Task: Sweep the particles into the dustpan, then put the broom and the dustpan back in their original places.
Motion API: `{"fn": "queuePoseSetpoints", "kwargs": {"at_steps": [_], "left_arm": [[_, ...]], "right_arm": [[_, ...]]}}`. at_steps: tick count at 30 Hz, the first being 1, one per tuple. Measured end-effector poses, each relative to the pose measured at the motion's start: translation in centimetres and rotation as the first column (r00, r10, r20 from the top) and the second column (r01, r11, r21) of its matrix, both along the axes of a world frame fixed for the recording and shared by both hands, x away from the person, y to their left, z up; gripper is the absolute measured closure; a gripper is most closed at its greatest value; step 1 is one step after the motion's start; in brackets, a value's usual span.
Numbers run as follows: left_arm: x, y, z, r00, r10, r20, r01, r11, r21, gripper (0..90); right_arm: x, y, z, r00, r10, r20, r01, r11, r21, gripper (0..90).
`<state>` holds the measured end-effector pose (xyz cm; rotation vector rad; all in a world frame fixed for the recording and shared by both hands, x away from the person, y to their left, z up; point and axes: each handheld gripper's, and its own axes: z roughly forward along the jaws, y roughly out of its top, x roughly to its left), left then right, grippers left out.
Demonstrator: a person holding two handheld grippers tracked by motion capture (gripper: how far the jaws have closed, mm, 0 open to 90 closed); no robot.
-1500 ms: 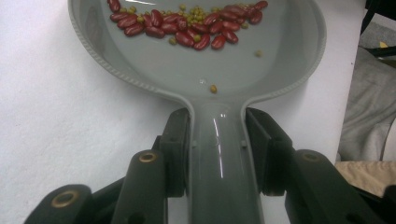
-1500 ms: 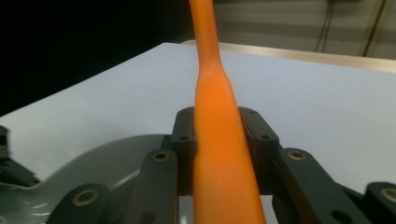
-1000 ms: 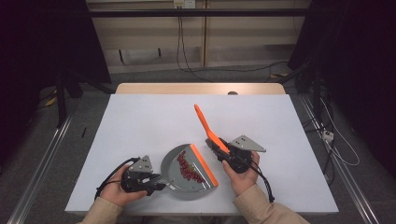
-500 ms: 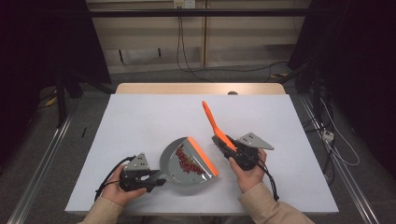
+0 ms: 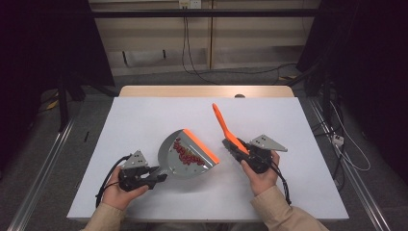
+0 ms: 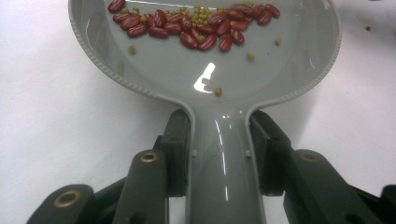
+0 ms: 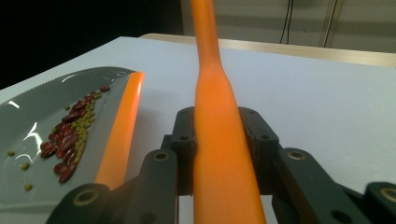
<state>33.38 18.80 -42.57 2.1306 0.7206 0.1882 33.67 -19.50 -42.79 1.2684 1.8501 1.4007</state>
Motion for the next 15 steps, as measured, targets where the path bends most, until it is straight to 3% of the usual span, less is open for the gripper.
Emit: {"fn": "queuePoseSetpoints", "kwargs": {"at_steps": [7, 15], "left_arm": [[0.7, 0.7, 0.4, 0.9962, 0.087, 0.006, -0.087, 0.9960, 0.019, 63.0], [1.5, 1.5, 0.3, 0.9838, 0.179, 0.005, -0.179, 0.9837, 0.012, 63.0]], "right_arm": [[0.1, -0.4, 0.0, 1.0000, 0.001, -0.001, -0.001, 1.000, 0.003, 70.1], [0.0, -0.9, 0.2, 1.0000, 0.000, -0.003, 0.000, 1.000, 0.018, 70.1]]}}
